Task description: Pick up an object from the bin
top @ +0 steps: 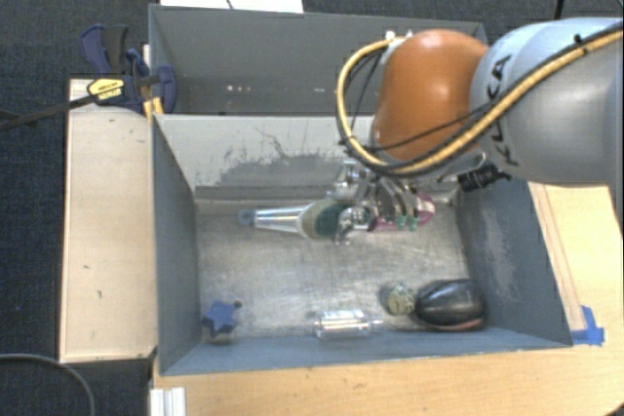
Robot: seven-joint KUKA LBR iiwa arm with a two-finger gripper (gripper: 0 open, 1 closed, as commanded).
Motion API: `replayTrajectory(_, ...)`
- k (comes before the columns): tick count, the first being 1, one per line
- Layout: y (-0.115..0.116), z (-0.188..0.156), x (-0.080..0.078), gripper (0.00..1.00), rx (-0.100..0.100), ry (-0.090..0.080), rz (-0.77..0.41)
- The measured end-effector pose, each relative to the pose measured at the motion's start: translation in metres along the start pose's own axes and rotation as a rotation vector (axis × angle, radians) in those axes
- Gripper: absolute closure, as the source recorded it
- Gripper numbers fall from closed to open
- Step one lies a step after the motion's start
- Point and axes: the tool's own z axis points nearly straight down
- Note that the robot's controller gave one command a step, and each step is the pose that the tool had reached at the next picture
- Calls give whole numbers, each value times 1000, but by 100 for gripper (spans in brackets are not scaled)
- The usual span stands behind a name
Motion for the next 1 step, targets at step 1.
replayTrajectory(1, 9, -55, -3, 100, 0, 1, -195)
